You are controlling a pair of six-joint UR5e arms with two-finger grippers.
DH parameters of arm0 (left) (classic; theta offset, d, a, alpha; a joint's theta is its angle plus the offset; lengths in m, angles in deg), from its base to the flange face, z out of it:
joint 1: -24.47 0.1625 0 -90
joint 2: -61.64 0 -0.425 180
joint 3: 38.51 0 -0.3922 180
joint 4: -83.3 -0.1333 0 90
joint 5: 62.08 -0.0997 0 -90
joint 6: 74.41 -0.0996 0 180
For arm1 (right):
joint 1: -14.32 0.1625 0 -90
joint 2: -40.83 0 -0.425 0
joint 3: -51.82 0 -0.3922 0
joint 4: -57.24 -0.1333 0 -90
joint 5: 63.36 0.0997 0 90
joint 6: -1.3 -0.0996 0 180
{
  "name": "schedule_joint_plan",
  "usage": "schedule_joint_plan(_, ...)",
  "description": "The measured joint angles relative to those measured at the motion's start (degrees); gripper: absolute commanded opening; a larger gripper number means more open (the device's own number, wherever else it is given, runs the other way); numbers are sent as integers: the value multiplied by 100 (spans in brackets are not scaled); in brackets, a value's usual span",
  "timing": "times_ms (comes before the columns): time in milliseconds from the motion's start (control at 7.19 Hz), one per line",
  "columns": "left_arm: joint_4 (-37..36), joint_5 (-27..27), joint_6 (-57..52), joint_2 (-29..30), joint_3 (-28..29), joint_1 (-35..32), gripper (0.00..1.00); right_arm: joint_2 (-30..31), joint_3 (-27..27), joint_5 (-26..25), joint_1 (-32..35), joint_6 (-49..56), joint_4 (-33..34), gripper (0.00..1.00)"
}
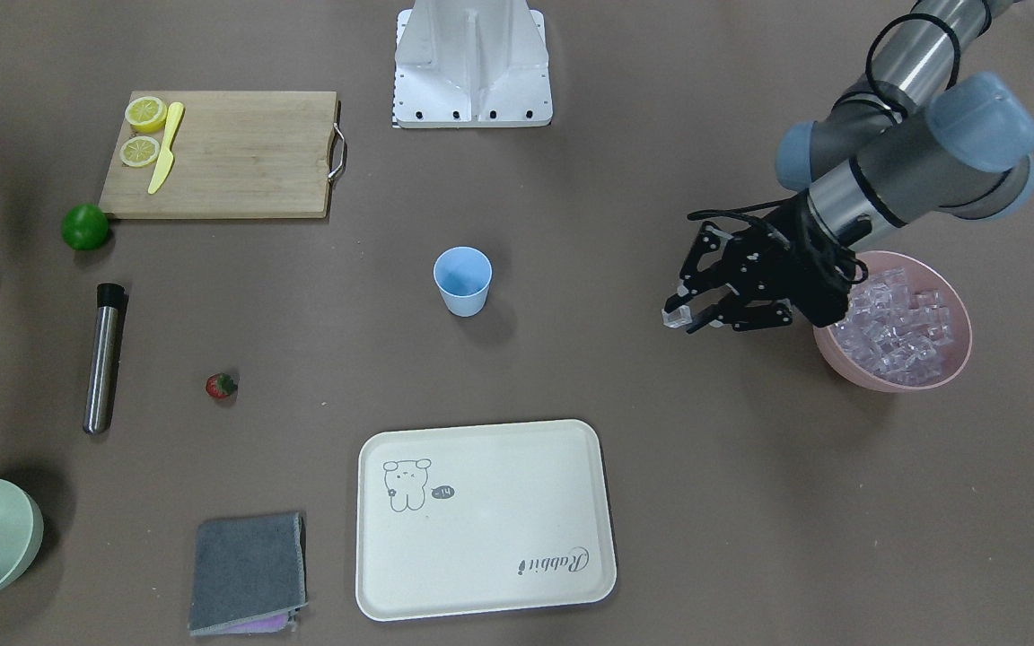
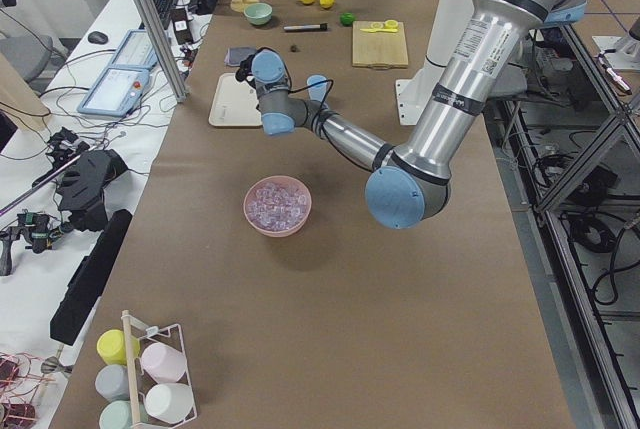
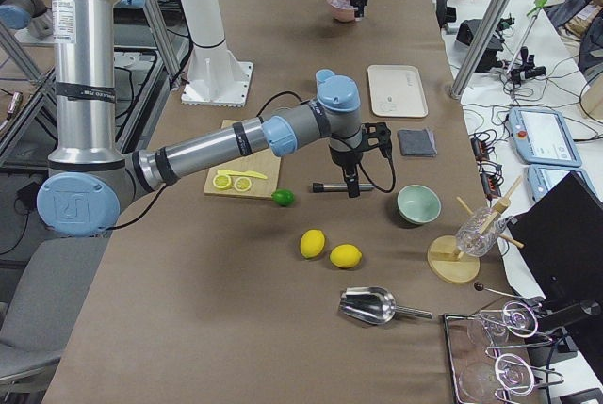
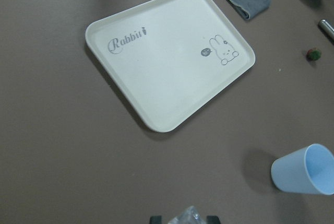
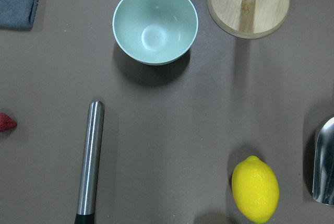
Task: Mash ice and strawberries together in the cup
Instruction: 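Carry the ice cube with the left gripper to the blue cup, then open the left gripper above the cup to release the cube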
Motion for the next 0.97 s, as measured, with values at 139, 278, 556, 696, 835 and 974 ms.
schedule_joint_plan(139, 15, -283, 345, 106, -70, 293, 0, -22, 2, 1, -11, 1, -3, 100)
schedule_joint_plan(278, 29, -488, 673, 186, -138, 546, 0, -44, 13, -11, -25, 3, -5, 100)
schedule_joint_plan(556, 46, -1157, 1095, 342, -220, 1146, 0, -72, 24, -42, -41, 11, -2, 100)
schedule_joint_plan(696, 64, -1562, 1221, 414, -248, 1475, 0, -75, 26, -54, -45, 23, -3, 100)
schedule_joint_plan(835, 83, -1953, 1283, 478, -261, 1780, 0, -75, 20, -61, -48, 29, -7, 100)
schedule_joint_plan(974, 91, -2350, 1305, 537, -255, 2062, 0, -76, 15, -71, -49, 33, -9, 100)
